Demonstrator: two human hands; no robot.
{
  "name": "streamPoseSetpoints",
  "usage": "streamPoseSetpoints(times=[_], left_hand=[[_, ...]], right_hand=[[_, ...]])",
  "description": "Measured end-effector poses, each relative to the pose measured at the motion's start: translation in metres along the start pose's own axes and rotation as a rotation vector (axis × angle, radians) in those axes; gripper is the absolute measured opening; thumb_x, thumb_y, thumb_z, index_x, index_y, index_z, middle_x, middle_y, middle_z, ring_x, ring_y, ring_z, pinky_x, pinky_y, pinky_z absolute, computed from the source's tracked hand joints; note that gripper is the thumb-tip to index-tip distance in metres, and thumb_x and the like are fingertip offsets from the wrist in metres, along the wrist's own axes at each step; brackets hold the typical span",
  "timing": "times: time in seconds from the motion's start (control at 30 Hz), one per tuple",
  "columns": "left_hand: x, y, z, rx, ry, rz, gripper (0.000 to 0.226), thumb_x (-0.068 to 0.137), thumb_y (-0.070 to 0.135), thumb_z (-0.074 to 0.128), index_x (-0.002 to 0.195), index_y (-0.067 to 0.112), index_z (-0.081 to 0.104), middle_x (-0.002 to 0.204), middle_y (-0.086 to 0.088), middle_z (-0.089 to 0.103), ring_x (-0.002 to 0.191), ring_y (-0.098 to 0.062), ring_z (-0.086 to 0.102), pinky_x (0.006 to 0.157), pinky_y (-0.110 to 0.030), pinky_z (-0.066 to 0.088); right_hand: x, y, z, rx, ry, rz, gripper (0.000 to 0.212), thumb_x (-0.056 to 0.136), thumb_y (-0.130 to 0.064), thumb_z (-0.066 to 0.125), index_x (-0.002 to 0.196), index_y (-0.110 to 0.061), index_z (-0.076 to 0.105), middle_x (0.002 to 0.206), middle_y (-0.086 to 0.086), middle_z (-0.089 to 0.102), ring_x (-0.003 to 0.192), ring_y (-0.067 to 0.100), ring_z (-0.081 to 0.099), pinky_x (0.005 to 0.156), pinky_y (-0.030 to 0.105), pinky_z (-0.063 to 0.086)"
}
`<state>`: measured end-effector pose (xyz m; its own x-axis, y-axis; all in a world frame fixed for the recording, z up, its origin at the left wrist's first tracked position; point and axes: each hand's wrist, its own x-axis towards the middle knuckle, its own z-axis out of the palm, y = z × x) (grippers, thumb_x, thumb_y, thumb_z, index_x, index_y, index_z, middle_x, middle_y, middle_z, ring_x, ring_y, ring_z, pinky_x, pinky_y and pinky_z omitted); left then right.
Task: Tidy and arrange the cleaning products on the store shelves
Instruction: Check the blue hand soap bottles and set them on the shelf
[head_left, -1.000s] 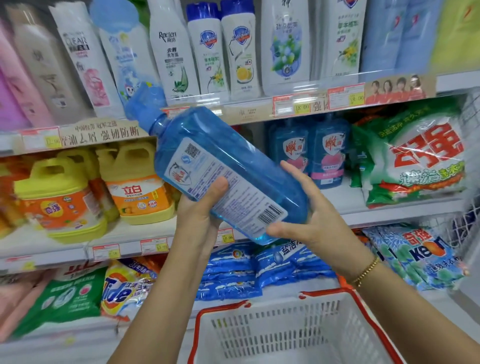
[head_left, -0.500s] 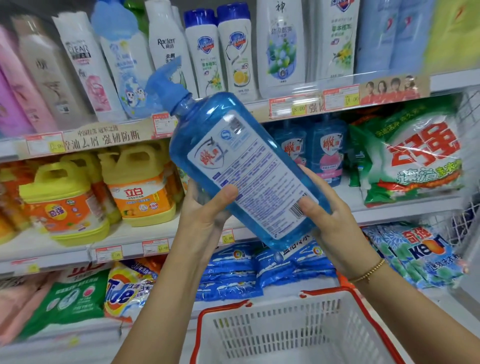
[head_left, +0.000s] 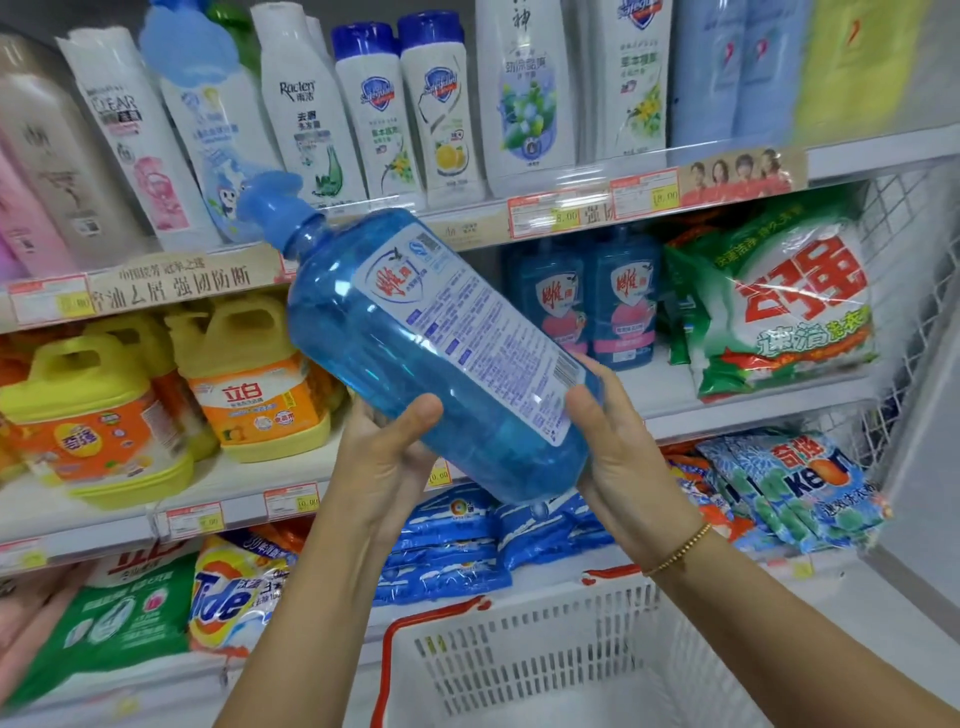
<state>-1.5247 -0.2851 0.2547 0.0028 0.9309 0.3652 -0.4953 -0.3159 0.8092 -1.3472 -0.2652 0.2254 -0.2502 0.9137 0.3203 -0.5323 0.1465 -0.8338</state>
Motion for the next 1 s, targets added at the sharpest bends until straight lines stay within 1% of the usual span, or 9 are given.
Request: streamPoseSetpoints(times=[0.07,0.2,0.37,0.53,0.6,0.67,0.77,0.83,1.0], left_hand=[[0.001,0.0,0.003,-0.06,0.028,0.031,0.116,0.04,0.032,0.097,0.139,0.009,0.042,0.121,-0.002,0.065,0.116,-0.021,0.061,0.085,-0.037,0.055],[0.0,0.003,0.004,-0.138,0.057,0.074,0.108,0.043,0.034,0.096,0.137,0.016,0.046,0.127,-0.003,0.061,0.121,-0.022,0.057,0.089,-0.04,0.054],[-0.004,0.004,0.005,-0.154,0.057,0.075,0.117,0.046,0.034,0.095,0.146,0.013,0.037,0.135,-0.006,0.056,0.128,-0.025,0.052,0.093,-0.043,0.052],[-0.003,0.008,0.007,-0.132,0.033,0.106,0.12,0.049,0.037,0.093,0.149,0.015,0.031,0.135,-0.004,0.057,0.124,-0.023,0.055,0.087,-0.039,0.054],[-0.001,0.009,0.007,-0.094,0.027,0.132,0.12,0.052,0.042,0.091,0.15,0.017,0.026,0.14,-0.007,0.051,0.125,-0.024,0.055,0.086,-0.039,0.054],[0.001,0.01,0.005,-0.032,0.047,0.152,0.12,0.053,0.048,0.088,0.151,0.02,0.024,0.141,-0.008,0.049,0.12,-0.023,0.057,0.085,-0.042,0.054],[0.002,0.009,-0.003,0.016,0.065,0.138,0.117,0.051,0.048,0.089,0.149,0.026,0.029,0.133,-0.002,0.057,0.116,-0.021,0.061,0.088,-0.044,0.054],[0.002,0.009,-0.009,0.005,0.059,0.111,0.111,0.05,0.039,0.092,0.145,0.029,0.036,0.121,0.0,0.065,0.108,-0.02,0.065,0.08,-0.036,0.056],[0.002,0.006,-0.012,0.09,0.012,0.035,0.085,0.047,0.039,0.093,0.122,0.021,0.057,0.115,-0.002,0.069,0.104,-0.019,0.066,0.079,-0.033,0.056]], right_hand=[[-0.004,-0.003,0.002,-0.126,-0.04,-0.095,0.104,0.051,-0.057,0.085,0.139,-0.034,0.036,0.131,-0.001,0.057,0.117,0.016,0.059,0.085,0.032,0.054],[-0.008,-0.005,0.005,-0.382,-0.182,-0.251,0.114,0.053,-0.026,0.09,0.143,-0.045,0.023,0.145,-0.014,0.038,0.13,0.014,0.047,0.096,0.044,0.05],[-0.01,-0.003,0.007,-0.59,-0.111,-0.374,0.1,0.055,-0.033,0.088,0.138,-0.044,0.032,0.145,-0.007,0.034,0.134,0.018,0.039,0.094,0.047,0.051],[-0.011,-0.003,0.008,-0.363,-0.131,-0.285,0.088,0.059,-0.027,0.083,0.133,-0.04,0.038,0.136,-0.005,0.048,0.124,0.02,0.052,0.091,0.037,0.053],[-0.011,-0.003,0.008,-0.298,-0.129,-0.196,0.091,0.056,-0.04,0.085,0.134,-0.037,0.038,0.133,-0.004,0.053,0.118,0.017,0.058,0.086,0.032,0.054],[-0.009,-0.002,0.006,-0.214,-0.133,-0.091,0.096,0.052,-0.057,0.084,0.134,-0.036,0.041,0.133,0.0,0.054,0.118,0.02,0.058,0.085,0.036,0.055],[-0.007,-0.001,0.007,-0.069,-0.151,0.076,0.107,0.047,-0.065,0.082,0.138,-0.026,0.04,0.134,0.007,0.055,0.116,0.026,0.06,0.078,0.041,0.056],[-0.008,-0.002,0.007,0.046,-0.126,0.199,0.112,0.039,-0.068,0.083,0.135,-0.025,0.044,0.129,0.008,0.06,0.109,0.028,0.064,0.073,0.04,0.057],[-0.01,-0.003,-0.001,0.278,-0.198,0.355,0.098,0.048,-0.068,0.08,0.13,-0.024,0.051,0.129,0.013,0.06,0.115,0.037,0.059,0.08,0.049,0.056]])
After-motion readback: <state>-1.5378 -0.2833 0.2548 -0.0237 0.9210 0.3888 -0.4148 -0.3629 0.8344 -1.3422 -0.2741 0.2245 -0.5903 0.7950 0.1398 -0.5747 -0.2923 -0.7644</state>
